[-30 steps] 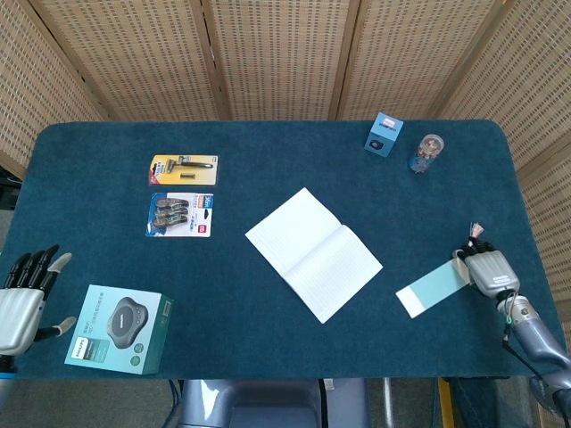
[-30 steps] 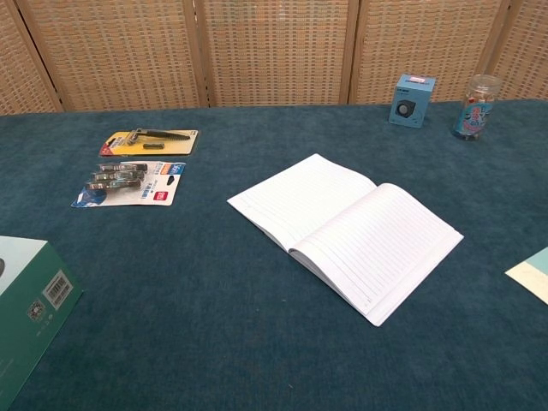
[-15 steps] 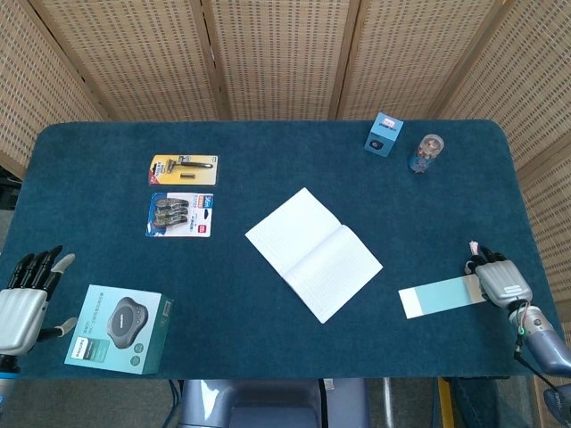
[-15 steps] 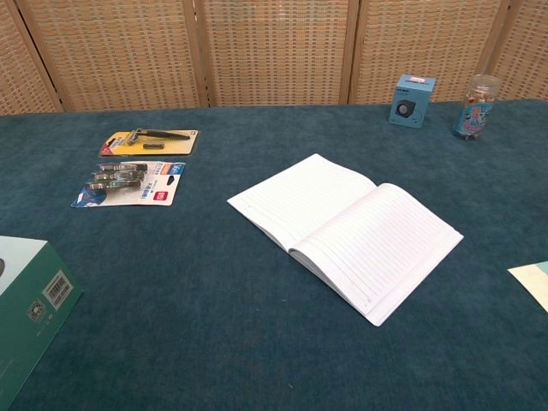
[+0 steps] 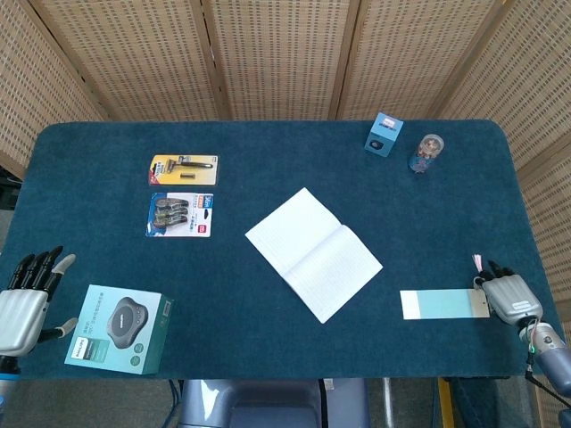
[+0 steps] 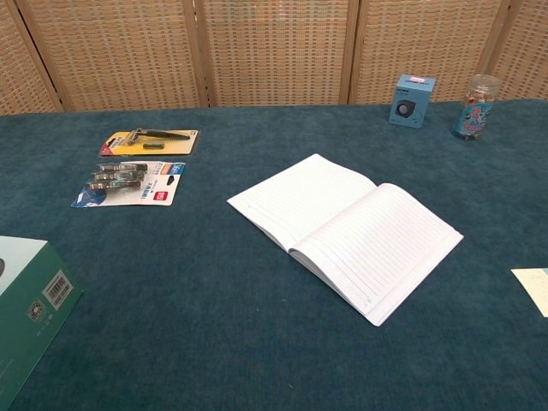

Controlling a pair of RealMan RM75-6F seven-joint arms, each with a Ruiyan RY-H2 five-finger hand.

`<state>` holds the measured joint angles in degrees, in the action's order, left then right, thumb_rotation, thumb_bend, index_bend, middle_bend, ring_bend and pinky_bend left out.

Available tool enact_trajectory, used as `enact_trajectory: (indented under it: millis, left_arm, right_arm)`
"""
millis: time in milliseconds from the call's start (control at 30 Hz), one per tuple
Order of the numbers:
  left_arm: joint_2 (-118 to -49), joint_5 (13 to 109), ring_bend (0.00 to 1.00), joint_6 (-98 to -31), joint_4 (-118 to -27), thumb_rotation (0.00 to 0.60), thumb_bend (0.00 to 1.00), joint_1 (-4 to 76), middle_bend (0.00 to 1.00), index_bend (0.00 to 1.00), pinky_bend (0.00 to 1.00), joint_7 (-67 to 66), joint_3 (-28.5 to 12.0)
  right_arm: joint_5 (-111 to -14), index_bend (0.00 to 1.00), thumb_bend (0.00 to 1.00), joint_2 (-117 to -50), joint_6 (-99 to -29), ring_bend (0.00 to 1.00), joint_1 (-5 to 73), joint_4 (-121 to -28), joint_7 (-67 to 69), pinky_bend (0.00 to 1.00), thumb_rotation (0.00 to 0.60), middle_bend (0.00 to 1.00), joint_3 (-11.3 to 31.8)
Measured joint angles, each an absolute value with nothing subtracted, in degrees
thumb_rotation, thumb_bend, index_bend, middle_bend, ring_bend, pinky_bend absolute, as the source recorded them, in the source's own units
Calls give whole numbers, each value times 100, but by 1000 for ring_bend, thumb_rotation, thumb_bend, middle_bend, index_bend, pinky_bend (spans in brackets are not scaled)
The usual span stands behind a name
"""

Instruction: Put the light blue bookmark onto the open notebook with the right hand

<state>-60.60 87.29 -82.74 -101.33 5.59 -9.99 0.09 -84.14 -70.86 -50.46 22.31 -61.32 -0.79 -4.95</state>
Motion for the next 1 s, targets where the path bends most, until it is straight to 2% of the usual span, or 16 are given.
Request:
enact_trajectory:
  millis: [67,100,133,167,300,467,733,833,1000]
  left_arm:
    - [-6063,8735,0,-8282,-10132,600,0,557,0,0,0,-1001,9]
    - [-6065,8743,0,-8286,-10127,600,0,556,0,0,0,-1004,11]
    - [-6068,8756,0,-8289,-10121,600,0,555,0,0,0,-1008,17]
    - [-6069,8761,0,-8288,-10118,600,0,555,0,0,0,-1011,21]
    - [-6073,8781,0,-8284,-10110,600,0,555,0,0,0,-1030,34]
    - [-6077,8784,0,-8272,-10112,600,0,559,0,0,0,-1050,39]
    - [-6070,8772,0,-8234,-10111,600,0,572,0,0,0,-1061,48]
    - [-6069,8759,0,-8220,-10112,600,0,578,0,0,0,-1066,45]
    - [-6061,8754,0,-8226,-10117,600,0,577,0,0,0,-1054,43]
  right_arm:
    - [-8290,151,542,-7000,-5082,13,2180,-6261,-273,195,600,51,-458]
    - [-8239,52,250,-6981,-5119,0,2159,-6293,-321,195,600,5,-432]
    - [-8208,2,63,-6978,-5183,0,2140,-6304,-334,195,600,0,-401]
    - [-8199,0,11,-6983,-5273,0,2118,-6300,-315,195,600,0,-369]
    - [-8349,0,0,-7005,-5837,0,2031,-6203,163,175,600,0,-282]
    - [-8874,0,0,-6925,-6138,0,2032,-6102,1060,174,600,0,-365]
    - [-9727,223,0,-6912,-6293,0,2307,-6038,1844,173,600,0,-719]
    - [-9783,265,0,-7010,-6357,0,2350,-6004,1777,173,600,0,-722]
    - [-9815,274,0,-7157,-6379,0,2402,-5964,1587,173,600,0,-712]
